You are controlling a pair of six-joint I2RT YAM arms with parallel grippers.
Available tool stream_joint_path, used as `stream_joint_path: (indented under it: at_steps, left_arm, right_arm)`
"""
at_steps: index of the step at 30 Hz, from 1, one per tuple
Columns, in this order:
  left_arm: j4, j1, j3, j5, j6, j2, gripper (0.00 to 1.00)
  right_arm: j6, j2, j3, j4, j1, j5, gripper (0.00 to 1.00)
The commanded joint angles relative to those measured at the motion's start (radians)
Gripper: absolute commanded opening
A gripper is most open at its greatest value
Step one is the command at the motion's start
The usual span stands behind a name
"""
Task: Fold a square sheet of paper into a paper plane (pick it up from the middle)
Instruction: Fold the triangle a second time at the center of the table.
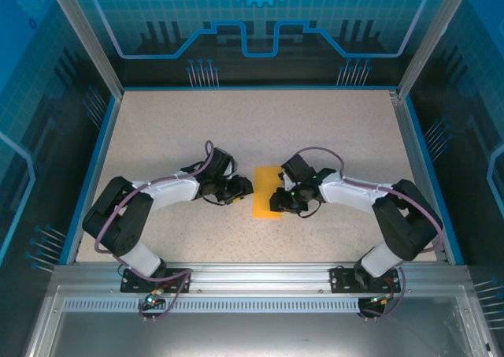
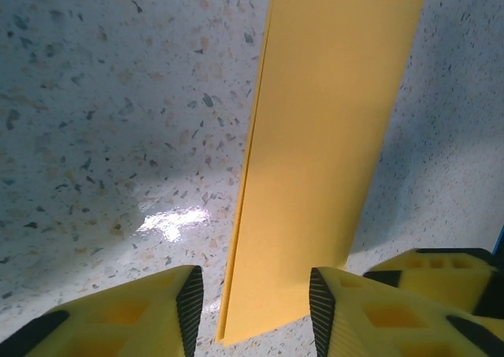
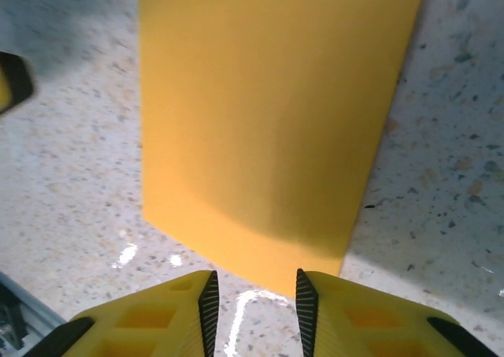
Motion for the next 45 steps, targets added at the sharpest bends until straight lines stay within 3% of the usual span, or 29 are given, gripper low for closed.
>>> stream_joint_path:
  at_steps: [1, 8, 12, 14, 18, 20, 24, 27, 30, 32, 33, 38, 45]
  left_arm:
    - [0.032, 0.004, 0.021, 0.042, -0.011, 0.026, 0.48]
    - [0.065, 0.004, 0.045, 0.072, -0.022, 0.07, 0.52]
    - [0.069, 0.004, 0.046, 0.065, -0.028, 0.077, 0.52]
    - [0.058, 0.005, 0.048, 0.043, -0.034, 0.074, 0.52]
    - [0.004, 0.005, 0.052, -0.026, -0.04, 0.048, 0.52]
    - [-0.034, 0.005, 0.062, -0.059, -0.033, 0.038, 0.52]
    - [-0.07, 0.02, 0.062, -0.097, -0.029, 0.022, 0.52]
    - [-0.067, 0.03, 0.06, -0.091, -0.033, 0.014, 0.52]
    - [-0.064, 0.035, 0.051, -0.093, -0.037, 0.005, 0.52]
    - [-0.057, 0.04, 0.045, -0.085, -0.04, 0.005, 0.52]
    - [-0.053, 0.041, 0.044, -0.081, -0.04, 0.006, 0.52]
    - [-0.012, 0.041, 0.04, -0.021, -0.039, 0.021, 0.52]
    - [0.03, 0.041, 0.055, 0.044, -0.034, 0.052, 0.53]
  right_arm:
    - [-0.009, -0.038, -0.006, 0.004, -0.011, 0.021, 0.38]
    - [0.003, -0.041, -0.049, 0.086, -0.007, -0.065, 0.43]
    - [0.029, -0.041, -0.063, 0.123, 0.043, -0.096, 0.5]
    - [0.016, -0.048, -0.057, 0.096, 0.097, -0.028, 0.51]
    - [-0.034, -0.11, -0.02, -0.051, 0.218, 0.315, 0.54]
    - [-0.097, -0.146, -0.016, -0.084, 0.234, 0.429, 0.55]
    - [-0.302, -0.183, 0.012, -0.106, 0.226, 0.5, 0.58]
    - [-0.412, -0.16, 0.043, -0.135, 0.224, 0.453, 0.61]
    - [-0.423, -0.096, 0.092, -0.159, 0.216, 0.351, 0.63]
    - [-0.32, -0.052, 0.109, -0.164, 0.188, 0.316, 0.64]
    - [-0.285, -0.031, 0.106, -0.141, 0.156, 0.231, 0.61]
    - [-0.083, -0.033, -0.02, 0.113, 0.009, -0.025, 0.57]
    - [0.016, -0.028, -0.11, 0.28, -0.117, -0.151, 0.58]
